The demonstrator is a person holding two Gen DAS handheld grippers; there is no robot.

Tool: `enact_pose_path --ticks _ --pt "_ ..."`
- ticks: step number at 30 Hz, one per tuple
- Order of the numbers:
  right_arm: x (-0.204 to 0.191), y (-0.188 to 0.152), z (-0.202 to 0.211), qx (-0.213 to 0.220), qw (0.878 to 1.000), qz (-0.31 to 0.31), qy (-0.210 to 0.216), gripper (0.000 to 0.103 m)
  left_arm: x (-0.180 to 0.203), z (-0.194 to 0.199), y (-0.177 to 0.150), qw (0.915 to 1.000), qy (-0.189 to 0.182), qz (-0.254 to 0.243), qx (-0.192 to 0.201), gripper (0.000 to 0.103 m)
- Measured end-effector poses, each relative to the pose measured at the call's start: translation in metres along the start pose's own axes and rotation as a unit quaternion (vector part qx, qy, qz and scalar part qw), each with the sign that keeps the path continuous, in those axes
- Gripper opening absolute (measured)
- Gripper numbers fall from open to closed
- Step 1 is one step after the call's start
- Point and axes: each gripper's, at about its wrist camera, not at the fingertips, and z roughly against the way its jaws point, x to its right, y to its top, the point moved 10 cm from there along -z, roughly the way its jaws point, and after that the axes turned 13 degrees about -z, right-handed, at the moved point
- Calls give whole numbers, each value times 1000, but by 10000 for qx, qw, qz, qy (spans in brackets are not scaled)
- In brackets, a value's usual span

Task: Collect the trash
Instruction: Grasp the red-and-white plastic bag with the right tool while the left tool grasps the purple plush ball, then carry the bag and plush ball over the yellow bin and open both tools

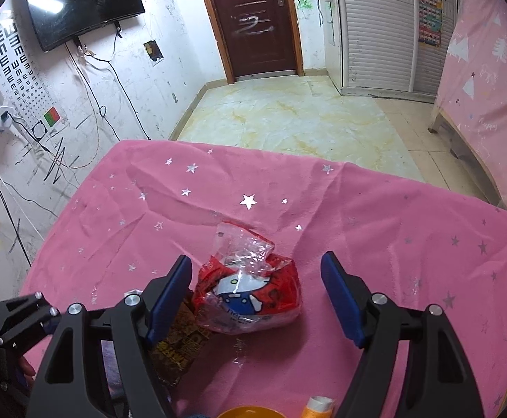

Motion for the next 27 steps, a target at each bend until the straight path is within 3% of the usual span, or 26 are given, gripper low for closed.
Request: enact_pose_path --ticks 1,5,7,20,27 --pt "1 0 0 4 10000 -2 10 66 1 -1 0 10000 -22 22 14 44" --pt "4 1 2 75 10000 0 -5 38 0 -1 0 9999 21 74 101 39" --pt "6 3 5 164 9999 -28 9 34 0 0 3 9998 35 112 141 33" --pt "15 20 41 672 9971 -266 255 31 -7 55 13 9959 464 177 754 30" --pt "27 26 72 1006 9930 -459 422 31 13 79 37 9922 628 -21 1081 30"
